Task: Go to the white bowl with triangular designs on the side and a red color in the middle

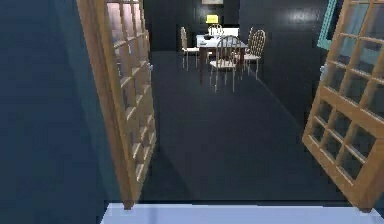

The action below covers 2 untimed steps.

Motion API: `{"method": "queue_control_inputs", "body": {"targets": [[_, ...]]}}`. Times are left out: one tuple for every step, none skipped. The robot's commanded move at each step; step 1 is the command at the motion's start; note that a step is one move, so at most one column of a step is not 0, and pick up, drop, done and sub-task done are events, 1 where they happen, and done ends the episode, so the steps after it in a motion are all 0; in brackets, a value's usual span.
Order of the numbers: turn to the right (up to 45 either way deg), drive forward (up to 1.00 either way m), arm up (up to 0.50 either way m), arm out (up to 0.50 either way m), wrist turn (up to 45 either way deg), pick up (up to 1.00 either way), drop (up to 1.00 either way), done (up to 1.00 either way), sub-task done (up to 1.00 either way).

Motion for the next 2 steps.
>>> {"method": "queue_control_inputs", "body": {"targets": [[-9.0, 0.00, 0.00, 0.00, 0.0, 0.00, 0.00, 0.00, 0.00], [0.0, 0.20, 0.00, 0.00, 0.0, 0.00, 0.00, 0.00, 0.00]]}}
